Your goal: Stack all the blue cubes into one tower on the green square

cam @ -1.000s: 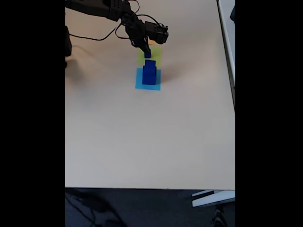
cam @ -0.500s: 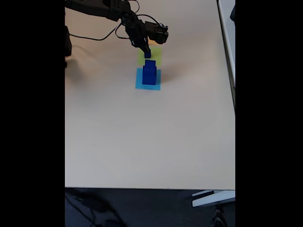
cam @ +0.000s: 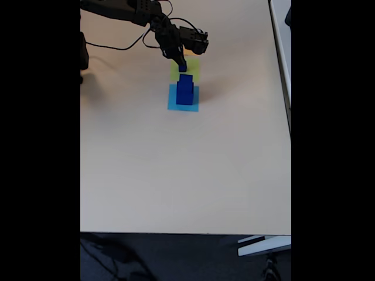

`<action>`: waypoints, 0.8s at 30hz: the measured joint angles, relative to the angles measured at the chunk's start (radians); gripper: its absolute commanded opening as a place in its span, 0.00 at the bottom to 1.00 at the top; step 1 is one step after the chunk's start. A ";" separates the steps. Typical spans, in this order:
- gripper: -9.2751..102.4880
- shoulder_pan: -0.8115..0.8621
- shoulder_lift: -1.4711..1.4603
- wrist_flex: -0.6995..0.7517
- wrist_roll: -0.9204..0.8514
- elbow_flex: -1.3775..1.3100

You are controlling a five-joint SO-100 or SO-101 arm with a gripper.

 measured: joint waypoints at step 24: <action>0.21 0.000 0.000 -0.041 -0.048 -0.021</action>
